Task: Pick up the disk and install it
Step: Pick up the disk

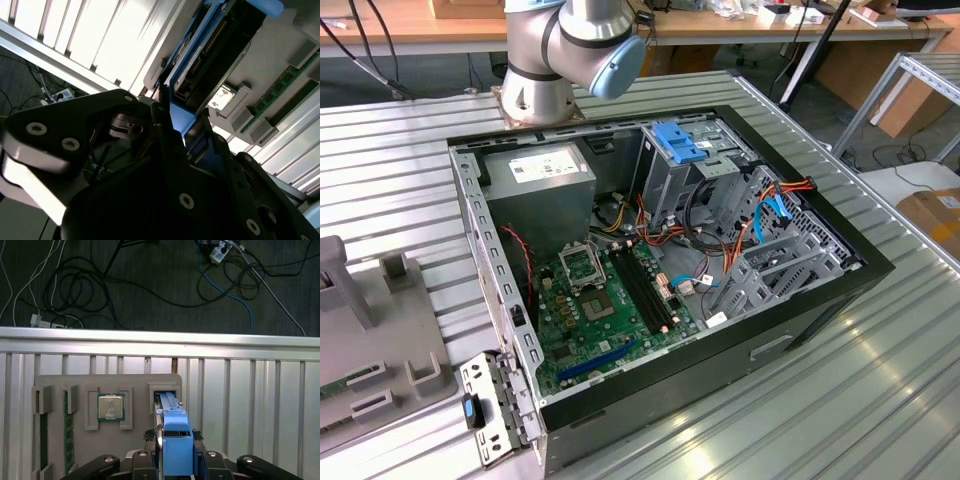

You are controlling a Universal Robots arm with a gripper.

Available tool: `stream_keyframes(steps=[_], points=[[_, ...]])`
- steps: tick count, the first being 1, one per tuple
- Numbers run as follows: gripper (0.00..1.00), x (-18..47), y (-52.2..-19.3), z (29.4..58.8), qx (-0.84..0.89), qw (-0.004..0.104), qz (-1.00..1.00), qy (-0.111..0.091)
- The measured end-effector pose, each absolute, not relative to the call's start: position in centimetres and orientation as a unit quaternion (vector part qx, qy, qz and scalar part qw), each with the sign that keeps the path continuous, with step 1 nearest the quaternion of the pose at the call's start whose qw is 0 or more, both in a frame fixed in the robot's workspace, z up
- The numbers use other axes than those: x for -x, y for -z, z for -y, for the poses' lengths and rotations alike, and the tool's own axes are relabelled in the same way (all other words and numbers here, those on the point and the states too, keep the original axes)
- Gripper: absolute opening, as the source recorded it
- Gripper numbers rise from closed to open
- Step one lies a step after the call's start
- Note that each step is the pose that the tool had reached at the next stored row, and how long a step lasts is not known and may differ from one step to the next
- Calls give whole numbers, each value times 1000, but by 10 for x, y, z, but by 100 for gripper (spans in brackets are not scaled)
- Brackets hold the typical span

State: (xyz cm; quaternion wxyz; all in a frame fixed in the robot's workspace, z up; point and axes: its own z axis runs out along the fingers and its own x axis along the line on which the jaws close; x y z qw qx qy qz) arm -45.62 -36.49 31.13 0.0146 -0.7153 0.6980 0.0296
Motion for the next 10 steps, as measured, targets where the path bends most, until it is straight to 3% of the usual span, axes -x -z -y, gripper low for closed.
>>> stream_keyframes(steps=[10], points=[[37,456,-313,365,715,15,-698,-30]])
